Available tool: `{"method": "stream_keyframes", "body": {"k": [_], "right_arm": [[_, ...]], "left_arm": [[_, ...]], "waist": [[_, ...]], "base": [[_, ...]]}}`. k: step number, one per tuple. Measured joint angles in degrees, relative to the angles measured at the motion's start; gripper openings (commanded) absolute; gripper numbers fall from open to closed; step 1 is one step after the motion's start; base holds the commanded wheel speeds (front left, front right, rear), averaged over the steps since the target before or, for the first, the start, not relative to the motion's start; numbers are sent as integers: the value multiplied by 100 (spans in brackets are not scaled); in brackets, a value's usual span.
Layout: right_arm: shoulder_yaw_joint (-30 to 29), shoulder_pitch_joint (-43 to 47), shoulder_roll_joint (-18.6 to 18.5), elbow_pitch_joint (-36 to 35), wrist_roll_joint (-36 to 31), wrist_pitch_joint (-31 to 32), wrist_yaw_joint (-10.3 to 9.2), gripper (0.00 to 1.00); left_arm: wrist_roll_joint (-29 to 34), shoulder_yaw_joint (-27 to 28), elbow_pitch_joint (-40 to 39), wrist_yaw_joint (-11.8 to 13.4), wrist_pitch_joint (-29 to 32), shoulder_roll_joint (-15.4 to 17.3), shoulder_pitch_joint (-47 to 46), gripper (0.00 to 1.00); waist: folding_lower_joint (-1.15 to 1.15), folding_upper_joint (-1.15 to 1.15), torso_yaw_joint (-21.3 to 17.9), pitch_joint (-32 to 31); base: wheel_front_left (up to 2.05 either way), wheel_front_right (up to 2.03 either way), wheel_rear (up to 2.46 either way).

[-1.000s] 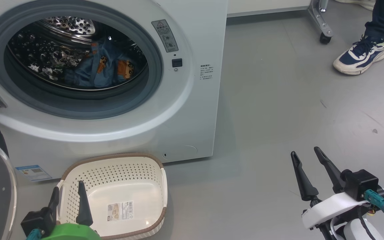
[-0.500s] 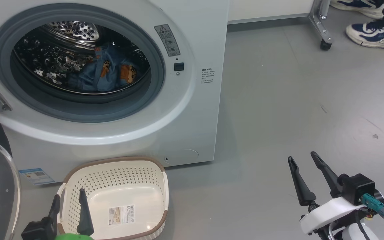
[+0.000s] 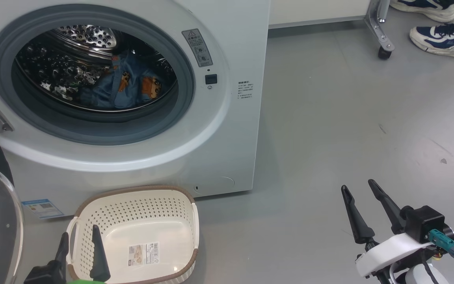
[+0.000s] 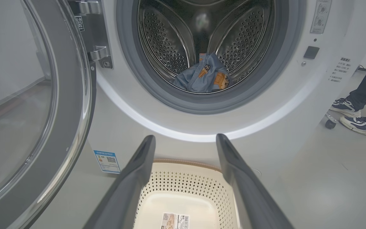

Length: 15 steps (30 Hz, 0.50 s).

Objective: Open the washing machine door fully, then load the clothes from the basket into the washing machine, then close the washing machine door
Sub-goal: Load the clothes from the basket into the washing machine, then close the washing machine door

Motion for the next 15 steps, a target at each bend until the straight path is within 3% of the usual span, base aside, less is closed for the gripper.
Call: {"method": "stream_keyframes", "body": {"k": [15], "right_arm": [[-1, 1, 1, -11, 0, 0, 0, 100]], "left_arm": [[-18, -11, -135, 85, 0, 3, 83, 100]], "waist": [[0, 0, 13, 34]], "base": [[-42, 42, 0]]}}
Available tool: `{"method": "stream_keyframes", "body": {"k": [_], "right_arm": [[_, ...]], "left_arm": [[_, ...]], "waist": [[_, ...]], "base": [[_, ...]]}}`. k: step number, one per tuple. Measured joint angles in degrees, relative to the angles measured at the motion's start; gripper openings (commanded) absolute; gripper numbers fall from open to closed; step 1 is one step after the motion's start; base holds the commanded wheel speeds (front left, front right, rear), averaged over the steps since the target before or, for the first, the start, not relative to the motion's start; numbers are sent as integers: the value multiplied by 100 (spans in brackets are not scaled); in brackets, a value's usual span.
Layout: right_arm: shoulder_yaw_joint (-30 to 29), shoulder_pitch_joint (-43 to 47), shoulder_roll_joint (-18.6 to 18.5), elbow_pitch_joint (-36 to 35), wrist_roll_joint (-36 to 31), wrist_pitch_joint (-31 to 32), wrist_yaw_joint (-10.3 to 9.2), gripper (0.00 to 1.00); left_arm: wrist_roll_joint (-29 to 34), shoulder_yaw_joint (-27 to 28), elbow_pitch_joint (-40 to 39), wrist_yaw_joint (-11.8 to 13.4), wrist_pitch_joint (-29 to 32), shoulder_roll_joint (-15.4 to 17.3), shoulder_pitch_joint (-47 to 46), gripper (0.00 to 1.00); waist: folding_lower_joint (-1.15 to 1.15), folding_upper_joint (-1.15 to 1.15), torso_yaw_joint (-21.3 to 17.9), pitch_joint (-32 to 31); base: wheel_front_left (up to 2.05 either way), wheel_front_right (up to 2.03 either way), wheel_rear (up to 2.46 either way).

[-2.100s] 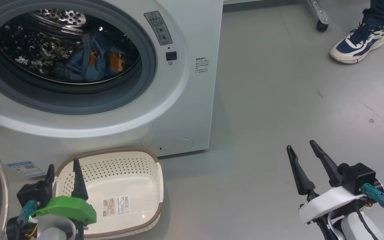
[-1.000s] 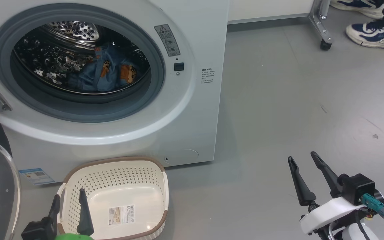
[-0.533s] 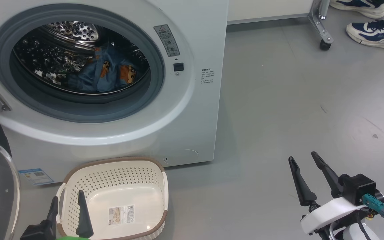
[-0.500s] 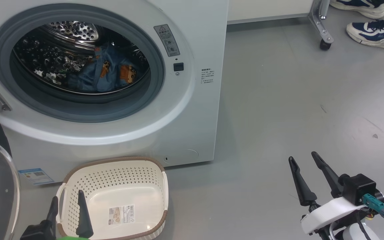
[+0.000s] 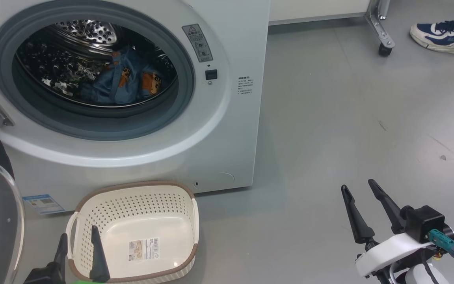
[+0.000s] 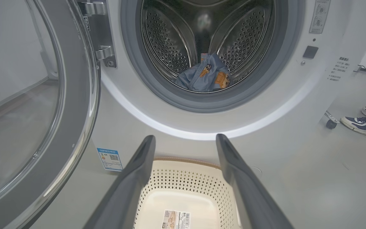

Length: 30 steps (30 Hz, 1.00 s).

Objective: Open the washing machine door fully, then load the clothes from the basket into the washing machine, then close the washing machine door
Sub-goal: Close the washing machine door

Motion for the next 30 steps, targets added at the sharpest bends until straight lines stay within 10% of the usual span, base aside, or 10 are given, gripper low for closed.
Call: {"method": "stream_keyframes", "body": {"k": [30], "right_arm": [[-2, 0, -3, -7, -1, 0, 0, 100]], "left_arm": [[-27, -56, -115, 64, 0, 2, 113, 100]], "waist": [[0, 0, -32, 28]], "base": [[-92, 92, 0]]}}
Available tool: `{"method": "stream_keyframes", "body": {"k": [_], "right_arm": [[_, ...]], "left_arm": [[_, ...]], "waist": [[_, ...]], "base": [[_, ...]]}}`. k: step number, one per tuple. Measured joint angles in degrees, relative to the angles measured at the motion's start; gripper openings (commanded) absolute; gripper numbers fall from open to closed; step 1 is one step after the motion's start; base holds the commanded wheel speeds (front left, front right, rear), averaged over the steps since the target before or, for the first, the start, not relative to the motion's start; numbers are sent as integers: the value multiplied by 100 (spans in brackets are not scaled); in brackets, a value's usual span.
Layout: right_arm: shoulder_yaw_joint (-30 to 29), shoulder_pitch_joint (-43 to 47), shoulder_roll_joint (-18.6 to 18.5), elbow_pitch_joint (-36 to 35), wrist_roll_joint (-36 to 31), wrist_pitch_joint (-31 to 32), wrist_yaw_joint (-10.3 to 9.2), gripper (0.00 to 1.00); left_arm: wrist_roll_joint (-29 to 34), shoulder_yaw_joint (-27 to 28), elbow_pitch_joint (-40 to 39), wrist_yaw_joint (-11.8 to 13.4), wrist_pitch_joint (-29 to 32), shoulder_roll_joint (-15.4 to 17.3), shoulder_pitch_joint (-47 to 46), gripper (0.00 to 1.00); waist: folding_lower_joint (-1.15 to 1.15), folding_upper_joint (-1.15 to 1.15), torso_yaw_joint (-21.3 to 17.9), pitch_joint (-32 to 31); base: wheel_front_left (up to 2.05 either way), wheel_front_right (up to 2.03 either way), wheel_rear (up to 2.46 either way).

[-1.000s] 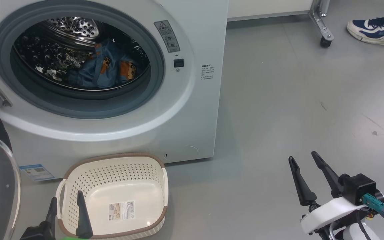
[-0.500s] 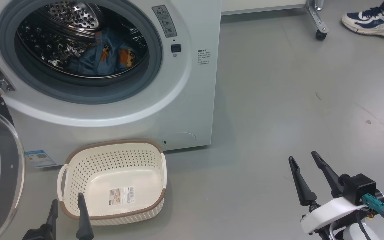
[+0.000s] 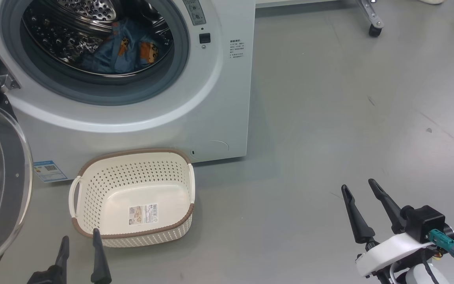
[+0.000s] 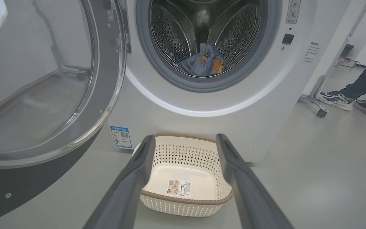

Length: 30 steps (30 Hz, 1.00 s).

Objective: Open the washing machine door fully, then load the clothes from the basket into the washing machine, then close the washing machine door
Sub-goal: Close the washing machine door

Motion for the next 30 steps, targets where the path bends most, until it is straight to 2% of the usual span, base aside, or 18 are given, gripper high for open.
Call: {"method": "stream_keyframes", "body": {"k": [21, 30], "right_arm": [[-15, -1, -5, -11, 0, 0, 0, 100], [-152, 0, -70, -18, 0, 0, 0, 100]], "left_arm": [[1, -35, -29, 24, 0, 1, 1, 100], [1, -167, 12, 25, 0, 2, -3, 100]], "waist": [[0, 0, 85, 63], [0, 0, 328, 38]], "base": [[-17, 17, 0], [0, 0, 0]]}}
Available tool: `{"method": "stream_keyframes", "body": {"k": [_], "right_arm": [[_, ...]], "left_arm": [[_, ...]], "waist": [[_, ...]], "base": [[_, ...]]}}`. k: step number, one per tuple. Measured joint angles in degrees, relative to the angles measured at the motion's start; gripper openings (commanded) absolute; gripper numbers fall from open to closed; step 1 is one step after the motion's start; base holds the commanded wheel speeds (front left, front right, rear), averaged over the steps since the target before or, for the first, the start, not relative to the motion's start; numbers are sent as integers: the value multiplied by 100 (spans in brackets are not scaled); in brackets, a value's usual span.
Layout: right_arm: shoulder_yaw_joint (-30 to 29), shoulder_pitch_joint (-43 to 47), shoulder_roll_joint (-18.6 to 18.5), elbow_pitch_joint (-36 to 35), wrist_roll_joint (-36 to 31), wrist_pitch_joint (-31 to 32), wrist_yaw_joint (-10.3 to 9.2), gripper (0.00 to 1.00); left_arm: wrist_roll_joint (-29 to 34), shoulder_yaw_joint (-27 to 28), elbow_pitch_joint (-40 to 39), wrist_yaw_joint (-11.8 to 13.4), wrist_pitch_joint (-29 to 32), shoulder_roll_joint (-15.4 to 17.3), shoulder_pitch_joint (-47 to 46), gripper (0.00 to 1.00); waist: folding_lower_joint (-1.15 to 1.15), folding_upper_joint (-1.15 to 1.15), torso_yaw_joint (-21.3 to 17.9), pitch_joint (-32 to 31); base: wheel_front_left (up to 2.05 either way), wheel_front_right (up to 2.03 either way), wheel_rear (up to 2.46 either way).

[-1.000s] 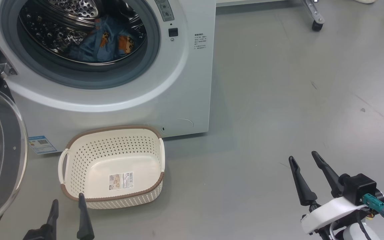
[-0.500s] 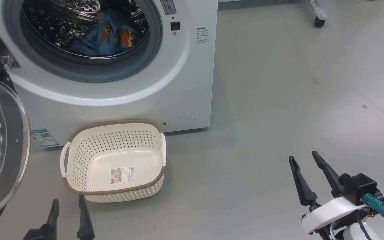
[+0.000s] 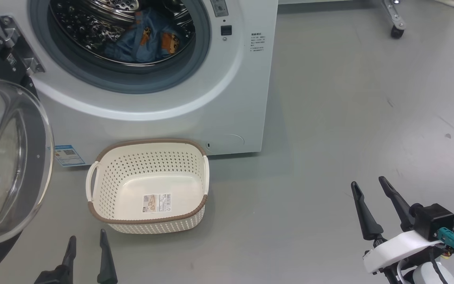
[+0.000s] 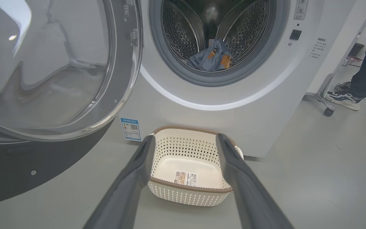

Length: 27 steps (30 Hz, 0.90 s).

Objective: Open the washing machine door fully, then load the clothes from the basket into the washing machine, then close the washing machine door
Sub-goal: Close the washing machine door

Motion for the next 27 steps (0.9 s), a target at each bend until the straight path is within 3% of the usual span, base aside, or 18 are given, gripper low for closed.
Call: {"method": "stream_keyframes", "body": {"k": [27], "right_arm": [[167, 71, -48, -4, 0, 0, 0, 100]], "left_arm": [[-48, 101, 8, 1, 0, 1, 157, 100]], "waist": [[0, 0, 1857, -294]], "base": [[0, 0, 0]]}}
